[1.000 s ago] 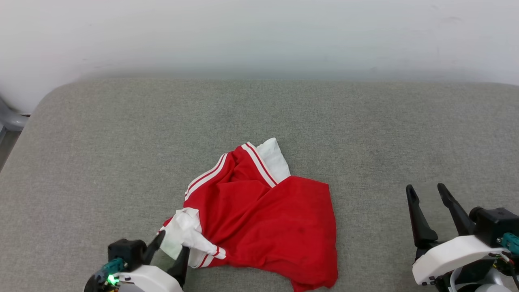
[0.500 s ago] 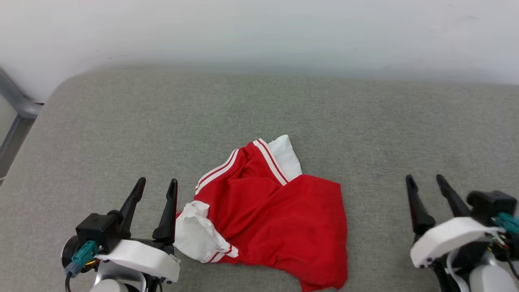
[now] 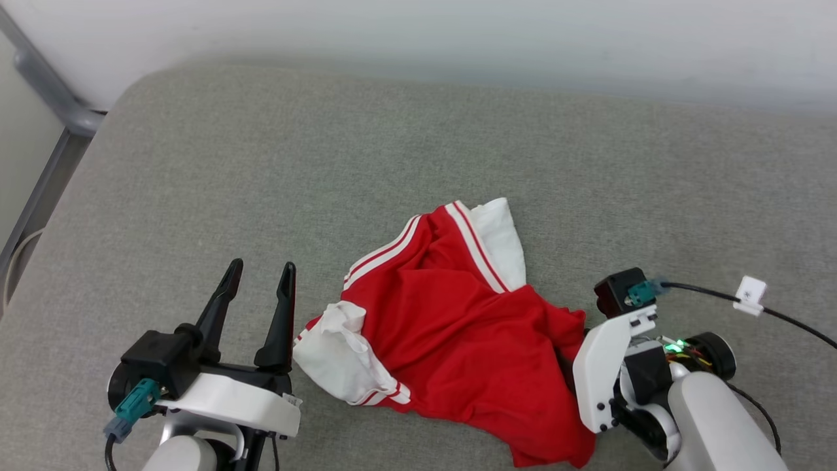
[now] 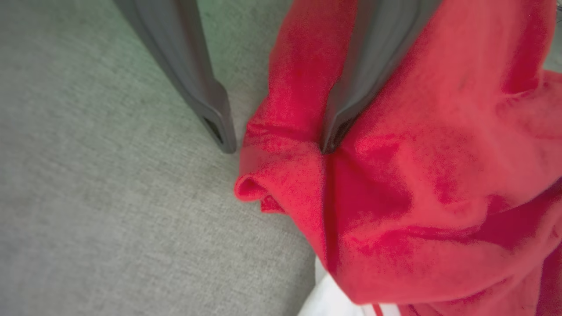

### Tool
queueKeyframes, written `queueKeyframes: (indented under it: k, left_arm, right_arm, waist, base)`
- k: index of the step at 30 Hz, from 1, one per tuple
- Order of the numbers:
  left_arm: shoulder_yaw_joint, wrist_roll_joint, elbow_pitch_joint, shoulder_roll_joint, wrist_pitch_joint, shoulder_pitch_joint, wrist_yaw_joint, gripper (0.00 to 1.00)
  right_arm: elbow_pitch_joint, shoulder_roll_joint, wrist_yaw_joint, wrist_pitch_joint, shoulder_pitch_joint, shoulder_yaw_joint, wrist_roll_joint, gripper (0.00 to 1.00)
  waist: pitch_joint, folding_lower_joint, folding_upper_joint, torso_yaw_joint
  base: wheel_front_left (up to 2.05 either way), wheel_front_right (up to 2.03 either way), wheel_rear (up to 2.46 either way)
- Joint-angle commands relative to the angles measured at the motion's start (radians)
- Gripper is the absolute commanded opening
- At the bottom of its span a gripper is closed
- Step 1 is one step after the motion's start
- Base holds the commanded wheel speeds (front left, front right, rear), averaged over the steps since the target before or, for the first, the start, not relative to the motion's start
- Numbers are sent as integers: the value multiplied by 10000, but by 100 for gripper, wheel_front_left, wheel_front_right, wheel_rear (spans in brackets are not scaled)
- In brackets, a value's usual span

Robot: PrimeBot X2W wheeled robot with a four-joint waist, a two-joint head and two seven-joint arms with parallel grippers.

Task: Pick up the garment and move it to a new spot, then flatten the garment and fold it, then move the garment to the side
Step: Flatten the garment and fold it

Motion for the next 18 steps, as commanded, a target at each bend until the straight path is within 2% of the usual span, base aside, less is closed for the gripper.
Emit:
queueKeyframes:
  k: [1, 5, 7, 8, 9, 13, 18]
  left_arm:
    - [127, 134, 58, -143, -24, -154, -139, 100]
    - [280, 298, 215, -413, -24, -145, -381, 100]
    - [334, 342, 242, -473, -24, -144, -429, 100]
    - [387, 383, 273, -535, -24, -133, -479, 100]
    - [523, 470, 304, -640, -24, -64, -569, 100]
    - [688, 603, 371, -743, -24, 91, -643, 100]
    - [853, 782, 463, -829, -24, 243, -807, 100]
  right_arm:
    - [450, -206, -3, 703, -307, 357, 145, 100]
    - [1261, -354, 0, 1865, -342, 1091, 584, 100]
    - [1377, -379, 7, 2045, -295, 1214, 698, 100]
    - [1468, -392, 12, 2210, -249, 1297, 840, 16]
    - [1565, -464, 12, 2416, -203, 1397, 1039, 0]
    - [1317, -699, -6, 2181, -316, 1201, 1159, 0]
    - [295, -904, -13, 1520, -270, 192, 1250, 0]
  waist:
    - [212, 0, 0, 196]
    - [271, 0, 0, 358]
    - [271, 0, 0, 383]
    - [271, 0, 0, 403]
    - [242, 0, 0, 389]
    - [170, 0, 0, 274]
    - [-67, 0, 0, -62]
  base:
    - [0, 0, 0]
    - [0, 0, 0]
    - [0, 0, 0]
    - [0, 0, 0]
    - [0, 0, 0]
    - [0, 0, 0]
    - [0, 0, 0]
